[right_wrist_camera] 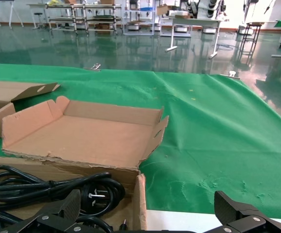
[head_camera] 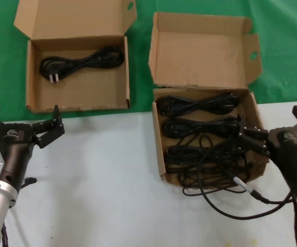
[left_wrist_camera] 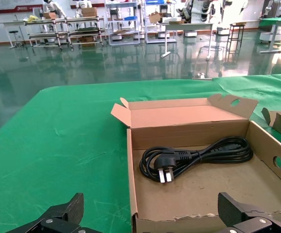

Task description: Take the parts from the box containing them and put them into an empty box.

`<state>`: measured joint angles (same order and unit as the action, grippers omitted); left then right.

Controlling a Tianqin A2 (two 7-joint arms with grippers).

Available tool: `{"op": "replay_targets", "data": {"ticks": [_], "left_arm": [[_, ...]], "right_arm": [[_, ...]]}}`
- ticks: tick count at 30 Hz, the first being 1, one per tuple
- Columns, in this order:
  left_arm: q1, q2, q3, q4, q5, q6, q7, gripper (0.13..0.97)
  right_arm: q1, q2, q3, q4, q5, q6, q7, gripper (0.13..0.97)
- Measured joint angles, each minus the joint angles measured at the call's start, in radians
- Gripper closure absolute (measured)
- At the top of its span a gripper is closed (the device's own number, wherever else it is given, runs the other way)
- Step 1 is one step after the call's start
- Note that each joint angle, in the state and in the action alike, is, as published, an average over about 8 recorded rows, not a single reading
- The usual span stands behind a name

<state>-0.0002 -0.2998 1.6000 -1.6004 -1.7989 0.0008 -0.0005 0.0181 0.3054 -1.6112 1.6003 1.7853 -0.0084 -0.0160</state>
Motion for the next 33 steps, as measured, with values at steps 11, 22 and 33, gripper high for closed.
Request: {"op": "replay_targets", "data": {"ticks": [11,22,33], "left_arm": [[0.0,0.0,0.0,0.0,0.0,0.0,0.0,0.132],[0.0,0.0,0.0,0.0,0.0,0.0,0.0,0.132],[0.0,0.0,0.0,0.0,0.0,0.0,0.0,0.132]], "right_arm": [[0.0,0.0,0.0,0.0,0.0,0.0,0.0,0.129],[0.0,0.0,0.0,0.0,0.0,0.0,0.0,0.129],[0.0,0.0,0.0,0.0,0.0,0.0,0.0,0.129]]}}
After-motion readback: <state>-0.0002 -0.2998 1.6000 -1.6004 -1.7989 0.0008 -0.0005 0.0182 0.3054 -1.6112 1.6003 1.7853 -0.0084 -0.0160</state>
